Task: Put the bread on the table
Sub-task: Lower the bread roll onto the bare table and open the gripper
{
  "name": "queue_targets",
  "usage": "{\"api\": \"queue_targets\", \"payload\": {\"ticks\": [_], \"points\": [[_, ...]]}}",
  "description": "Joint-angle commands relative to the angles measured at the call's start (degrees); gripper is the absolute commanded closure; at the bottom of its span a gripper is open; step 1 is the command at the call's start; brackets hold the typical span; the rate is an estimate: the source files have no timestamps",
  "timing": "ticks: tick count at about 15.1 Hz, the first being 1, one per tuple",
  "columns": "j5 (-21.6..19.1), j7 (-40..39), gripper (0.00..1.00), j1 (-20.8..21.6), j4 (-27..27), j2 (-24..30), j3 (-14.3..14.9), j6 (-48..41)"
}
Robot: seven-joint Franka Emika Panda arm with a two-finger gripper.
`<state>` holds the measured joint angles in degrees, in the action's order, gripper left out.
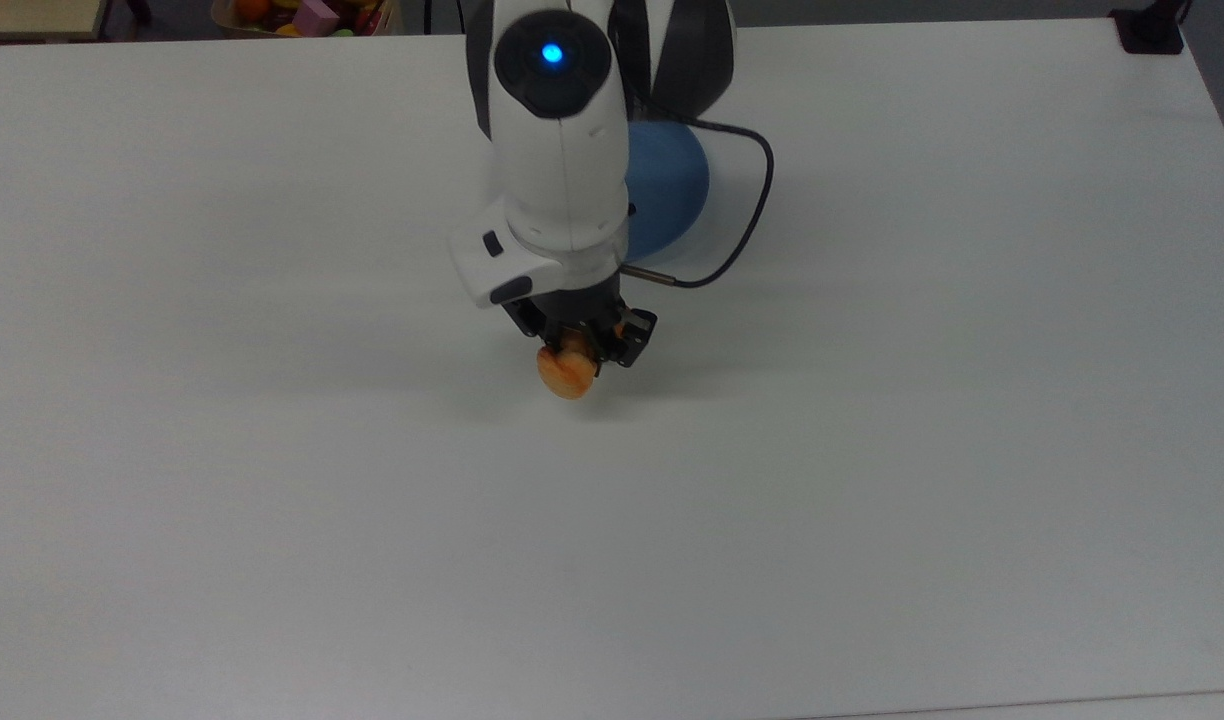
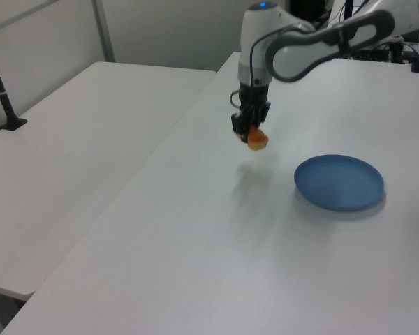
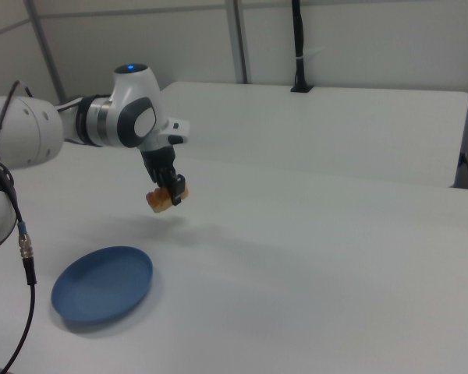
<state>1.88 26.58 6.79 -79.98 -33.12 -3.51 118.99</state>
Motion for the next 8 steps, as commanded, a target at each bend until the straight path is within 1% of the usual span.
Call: {"api": "queue_targets", "payload": {"ticks": [1,5,8], "points": [[4.61,1.89,0.64,2.17,1.23,-4.13,-0.01,2.12],[7.52,1.89,0.64,2.88,1.05,-6.69,-0.09,5.8],[9.63,1.89,0.46,3.67,0.79,-7.92,-0.01,8.98]]}}
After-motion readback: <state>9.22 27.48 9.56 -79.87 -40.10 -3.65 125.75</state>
